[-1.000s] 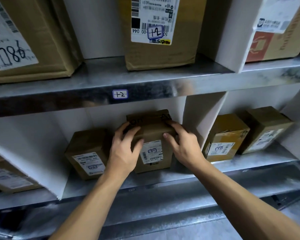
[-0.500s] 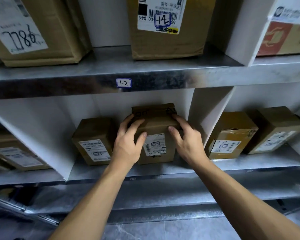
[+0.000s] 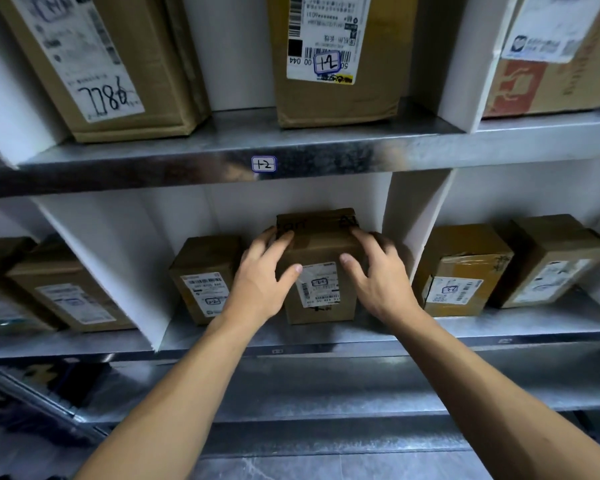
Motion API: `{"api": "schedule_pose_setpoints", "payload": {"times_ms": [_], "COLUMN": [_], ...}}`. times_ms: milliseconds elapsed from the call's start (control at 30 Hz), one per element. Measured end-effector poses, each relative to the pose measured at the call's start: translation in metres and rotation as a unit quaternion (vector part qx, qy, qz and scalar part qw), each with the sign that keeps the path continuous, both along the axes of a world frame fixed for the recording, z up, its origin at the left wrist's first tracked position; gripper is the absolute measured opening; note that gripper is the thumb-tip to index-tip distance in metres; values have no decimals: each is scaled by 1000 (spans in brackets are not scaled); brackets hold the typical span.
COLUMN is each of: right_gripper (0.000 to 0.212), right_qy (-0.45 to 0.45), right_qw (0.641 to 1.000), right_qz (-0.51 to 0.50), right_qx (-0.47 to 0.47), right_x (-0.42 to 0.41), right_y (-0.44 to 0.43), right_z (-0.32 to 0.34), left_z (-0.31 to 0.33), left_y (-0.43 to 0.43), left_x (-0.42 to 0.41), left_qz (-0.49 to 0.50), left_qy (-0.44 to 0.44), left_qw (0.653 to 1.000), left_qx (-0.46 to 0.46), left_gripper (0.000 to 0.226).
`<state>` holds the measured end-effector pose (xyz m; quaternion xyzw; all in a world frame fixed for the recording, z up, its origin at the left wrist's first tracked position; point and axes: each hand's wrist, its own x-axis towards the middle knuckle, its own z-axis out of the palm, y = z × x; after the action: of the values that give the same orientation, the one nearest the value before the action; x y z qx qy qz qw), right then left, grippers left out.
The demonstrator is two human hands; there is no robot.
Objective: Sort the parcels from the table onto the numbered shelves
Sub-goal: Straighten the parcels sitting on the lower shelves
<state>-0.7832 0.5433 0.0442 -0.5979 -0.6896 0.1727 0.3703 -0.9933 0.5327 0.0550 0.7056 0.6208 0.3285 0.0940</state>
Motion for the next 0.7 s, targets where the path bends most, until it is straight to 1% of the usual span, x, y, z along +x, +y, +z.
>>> {"api": "schedule_pose_setpoints", "payload": {"times_ms": [33,100,200,267,433,600,700], "right_gripper": [48,48,44,43,41,41,45], "right_qy": [-26,-105,-187,-212,-256,-288,-310], "right_qw": [1000,993,977,971,962,957,951], "right_qz": [1,8,18,15,12,-2,-24], "right_qx": [15,54,97,105,90,36,5], "right_x": [0,0,4,7,12,25,45], "right_y": [-5,-16,-35,-49,-94,-145,-164], "right_z": [-1,-3,-8,-9,-18,-38,-44], "left_z": [1,0,-4,-7,-17,-37,-42], "left_y": [-5,-15,-36,-53,-103,-138,-144], "left_x": [-2,-7,-14,-17,-18,-5,15], "left_qz": [-2,-8,-15,-20,-39,-52,-76], "left_qy": [8,50,110,129,148,145,148], "left_qw": [1000,998,993,991,988,988,985], "left_qx": [12,39,37,33,6,-30,-34], "left_gripper": [54,51,50,49,50,51,51]}}
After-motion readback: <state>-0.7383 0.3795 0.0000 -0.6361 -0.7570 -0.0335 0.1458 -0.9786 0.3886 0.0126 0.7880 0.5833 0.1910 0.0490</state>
